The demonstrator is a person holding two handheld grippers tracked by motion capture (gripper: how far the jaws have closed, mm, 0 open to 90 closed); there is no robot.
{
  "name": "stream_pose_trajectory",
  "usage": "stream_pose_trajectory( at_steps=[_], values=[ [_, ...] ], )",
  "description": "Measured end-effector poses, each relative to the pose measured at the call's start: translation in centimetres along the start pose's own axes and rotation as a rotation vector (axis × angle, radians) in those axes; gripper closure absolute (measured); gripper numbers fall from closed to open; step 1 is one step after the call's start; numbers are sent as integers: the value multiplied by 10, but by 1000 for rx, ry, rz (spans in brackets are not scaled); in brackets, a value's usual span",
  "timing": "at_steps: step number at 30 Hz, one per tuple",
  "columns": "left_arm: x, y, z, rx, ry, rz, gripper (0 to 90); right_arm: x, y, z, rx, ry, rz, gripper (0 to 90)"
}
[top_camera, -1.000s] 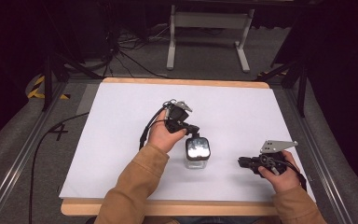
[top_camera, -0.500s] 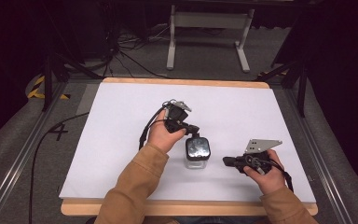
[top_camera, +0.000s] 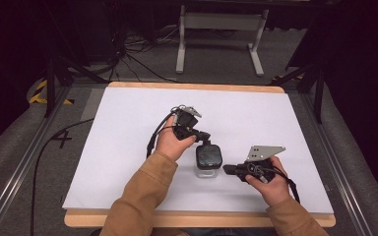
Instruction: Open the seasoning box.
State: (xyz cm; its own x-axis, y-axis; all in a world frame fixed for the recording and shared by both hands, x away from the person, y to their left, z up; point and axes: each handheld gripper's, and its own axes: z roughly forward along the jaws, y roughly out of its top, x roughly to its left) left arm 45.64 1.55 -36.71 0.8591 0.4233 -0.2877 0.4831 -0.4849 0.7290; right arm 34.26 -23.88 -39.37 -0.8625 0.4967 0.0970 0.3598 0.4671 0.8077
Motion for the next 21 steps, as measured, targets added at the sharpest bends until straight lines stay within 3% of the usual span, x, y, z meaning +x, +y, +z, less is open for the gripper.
stream_pose_trajectory(
  at_steps=[10,14,21],
  values=[
    [-1,-1,1,-11,-1,10,885,0,2,4,-37,4,4,896],
    [-4,-2,0,-14,28,19,866,1,4,4,-44,7,-4,896],
    [-15,-3,-22,-39,41,48,851,0,7,5,-49,16,-12,897]
  ],
)
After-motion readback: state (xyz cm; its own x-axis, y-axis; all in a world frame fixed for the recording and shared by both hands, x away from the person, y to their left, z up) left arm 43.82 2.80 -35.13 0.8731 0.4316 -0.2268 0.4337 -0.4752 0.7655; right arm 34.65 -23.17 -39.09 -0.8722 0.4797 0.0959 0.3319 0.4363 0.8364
